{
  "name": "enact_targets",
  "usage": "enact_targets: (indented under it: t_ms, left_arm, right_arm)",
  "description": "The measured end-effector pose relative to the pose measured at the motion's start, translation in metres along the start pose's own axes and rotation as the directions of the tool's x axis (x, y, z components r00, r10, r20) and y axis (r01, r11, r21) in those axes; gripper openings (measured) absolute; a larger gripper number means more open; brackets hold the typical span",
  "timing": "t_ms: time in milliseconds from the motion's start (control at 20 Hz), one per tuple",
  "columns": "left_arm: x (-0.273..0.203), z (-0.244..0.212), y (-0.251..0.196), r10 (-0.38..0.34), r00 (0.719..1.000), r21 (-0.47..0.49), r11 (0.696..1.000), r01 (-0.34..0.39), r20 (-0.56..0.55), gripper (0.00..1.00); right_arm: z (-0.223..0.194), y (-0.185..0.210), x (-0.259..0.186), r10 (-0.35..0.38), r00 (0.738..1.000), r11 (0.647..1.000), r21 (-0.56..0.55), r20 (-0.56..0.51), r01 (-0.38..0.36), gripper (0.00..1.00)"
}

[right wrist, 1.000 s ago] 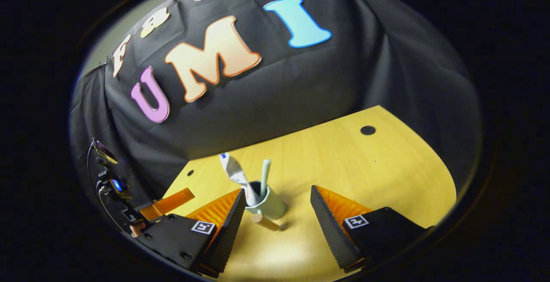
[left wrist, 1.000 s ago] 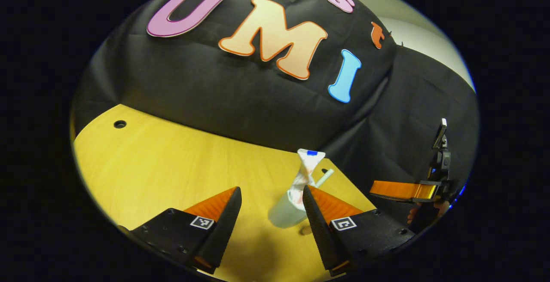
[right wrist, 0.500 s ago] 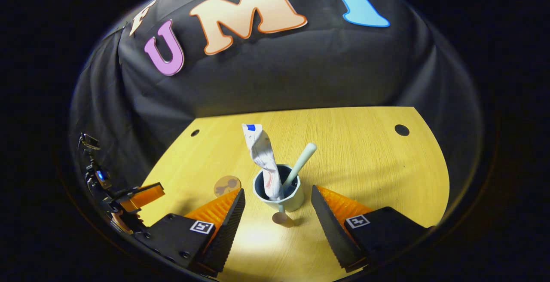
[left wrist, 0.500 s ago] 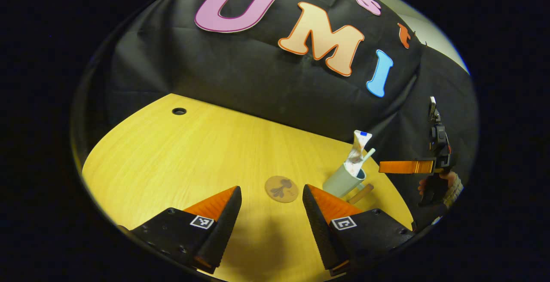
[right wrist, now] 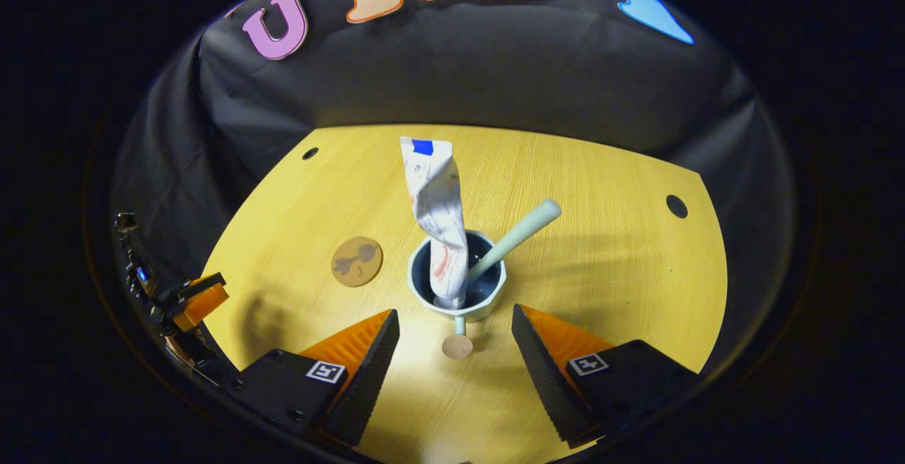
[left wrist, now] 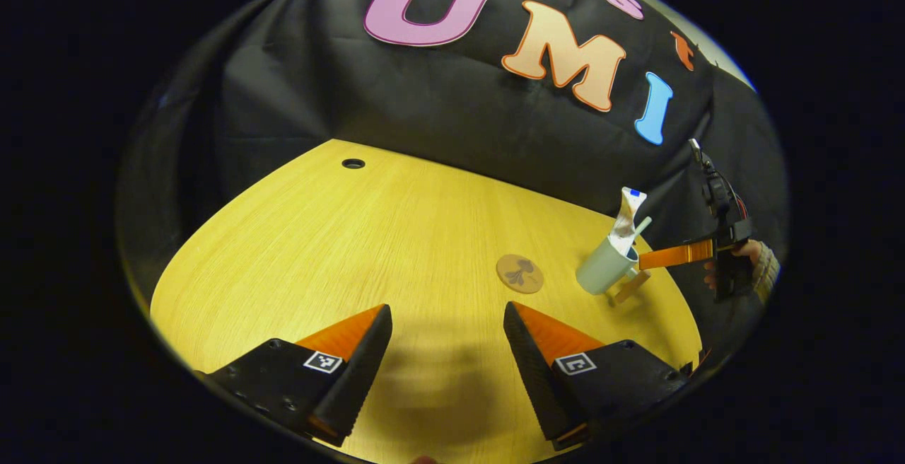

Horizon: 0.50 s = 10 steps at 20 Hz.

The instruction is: Put the toothbrush and toothpaste on the desktop into the cup, then pick up the cup and place it on the coaster on the desktop.

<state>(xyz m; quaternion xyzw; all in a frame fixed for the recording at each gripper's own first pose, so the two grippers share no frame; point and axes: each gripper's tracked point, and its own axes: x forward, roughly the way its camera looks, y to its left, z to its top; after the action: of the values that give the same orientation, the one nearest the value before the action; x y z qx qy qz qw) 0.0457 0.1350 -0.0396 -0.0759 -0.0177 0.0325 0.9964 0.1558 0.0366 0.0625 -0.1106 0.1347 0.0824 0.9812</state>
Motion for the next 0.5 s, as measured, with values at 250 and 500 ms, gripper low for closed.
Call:
enact_targets:
  t_ms: [250, 500]
  left_arm:
    - [0.001, -0.007, 0.024, 0.070, 0.997, -0.024, 0.997, -0.070, -0.013, 0.98]
    - [-0.001, -0.006, 0.042, 0.103, 0.995, -0.039, 0.994, -0.103, -0.009, 0.94]
  right_arm:
    - [-0.010, 0.000, 0.015, -0.016, 0.990, 1.000, -0.024, -0.139, 0.013, 0.94]
    - [-0.017, -0.005, 0.031, -0.050, 0.971, 0.998, -0.038, -0.234, 0.043, 0.90]
